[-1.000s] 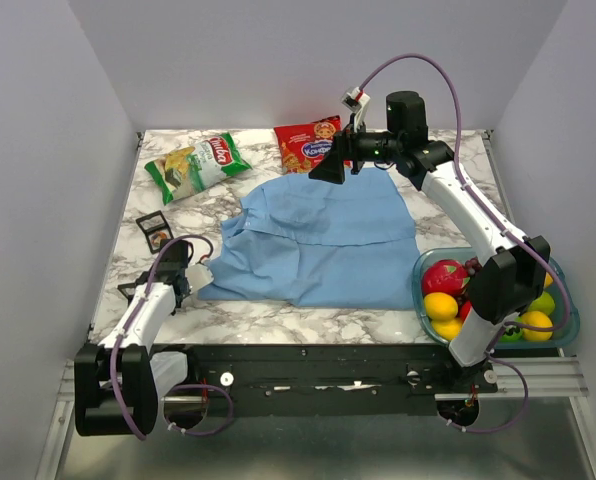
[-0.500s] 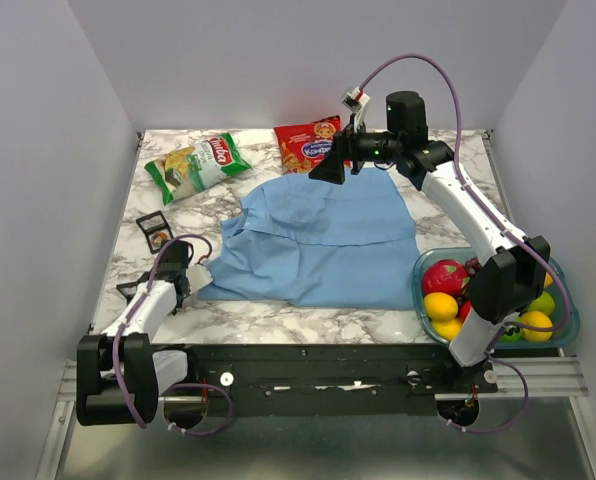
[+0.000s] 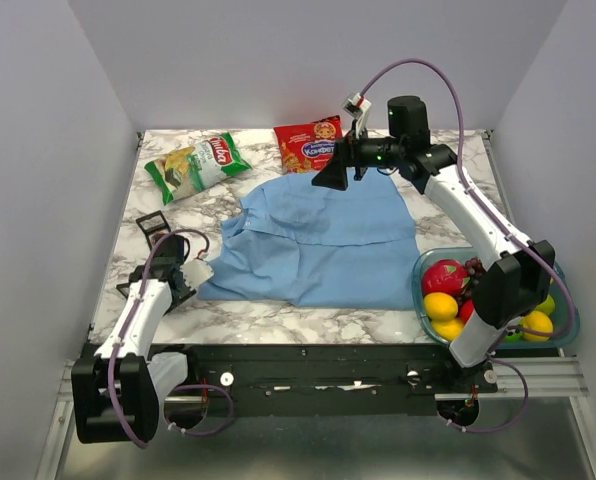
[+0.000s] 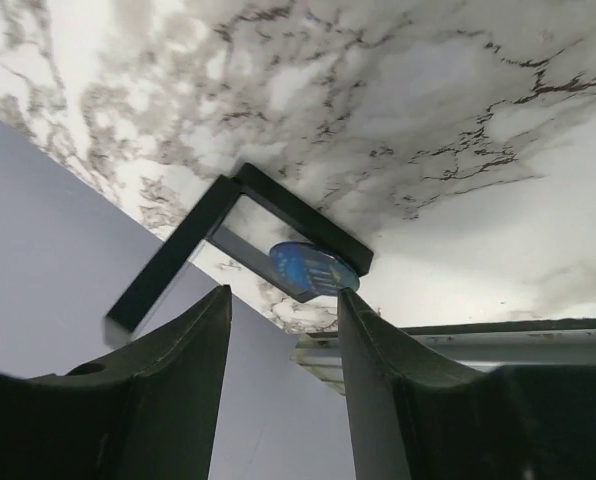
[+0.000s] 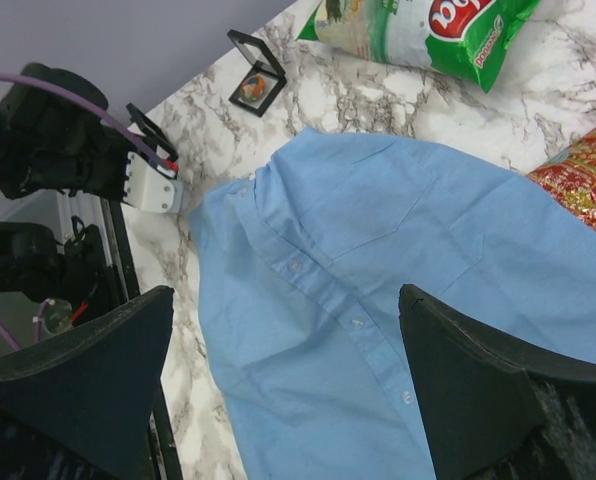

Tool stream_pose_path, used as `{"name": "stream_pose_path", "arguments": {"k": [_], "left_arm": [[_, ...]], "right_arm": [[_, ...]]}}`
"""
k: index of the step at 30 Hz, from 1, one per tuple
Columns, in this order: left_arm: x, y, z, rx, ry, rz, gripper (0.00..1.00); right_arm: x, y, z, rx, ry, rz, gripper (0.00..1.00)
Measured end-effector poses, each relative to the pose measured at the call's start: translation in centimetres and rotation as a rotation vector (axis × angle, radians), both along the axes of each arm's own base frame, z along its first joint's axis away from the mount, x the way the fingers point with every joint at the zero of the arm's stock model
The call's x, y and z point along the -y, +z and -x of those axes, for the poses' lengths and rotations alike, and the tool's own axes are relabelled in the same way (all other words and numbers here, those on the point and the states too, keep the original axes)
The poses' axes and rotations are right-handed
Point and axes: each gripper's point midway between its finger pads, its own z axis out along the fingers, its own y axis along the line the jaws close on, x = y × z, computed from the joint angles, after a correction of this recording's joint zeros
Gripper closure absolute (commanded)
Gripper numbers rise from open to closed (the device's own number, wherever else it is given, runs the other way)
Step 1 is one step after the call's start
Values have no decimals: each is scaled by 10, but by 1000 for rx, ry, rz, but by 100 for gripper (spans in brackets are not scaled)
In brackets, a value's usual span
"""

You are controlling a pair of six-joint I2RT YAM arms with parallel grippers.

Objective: Remove the brooch from the garment
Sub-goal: Place the brooch at the center of the board, then reset both arms

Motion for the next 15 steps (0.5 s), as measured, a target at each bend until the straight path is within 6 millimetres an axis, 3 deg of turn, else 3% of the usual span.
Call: {"name": "stream_pose_path", "arguments": {"k": [1, 2, 3, 10, 12, 15], "left_arm": [[3, 5, -3, 18, -3, 18, 43], [5, 9, -6, 34, -6, 32, 33], [7, 12, -7, 44, -10, 43, 4], [33, 17, -3, 5, -51, 194, 1], [49, 31, -12, 40, -90, 276, 1], [83, 69, -39, 144, -174, 435, 1]], "right_arm": [[1, -1, 2, -2, 1, 3, 0], [2, -1, 4, -2, 2, 6, 0], [3, -2, 5, -2, 3, 7, 0], [7, -5, 5, -14, -27, 22, 0], [13, -8, -2, -29, -94, 46, 1], [30, -8, -23, -48, -272, 106, 0]]}}
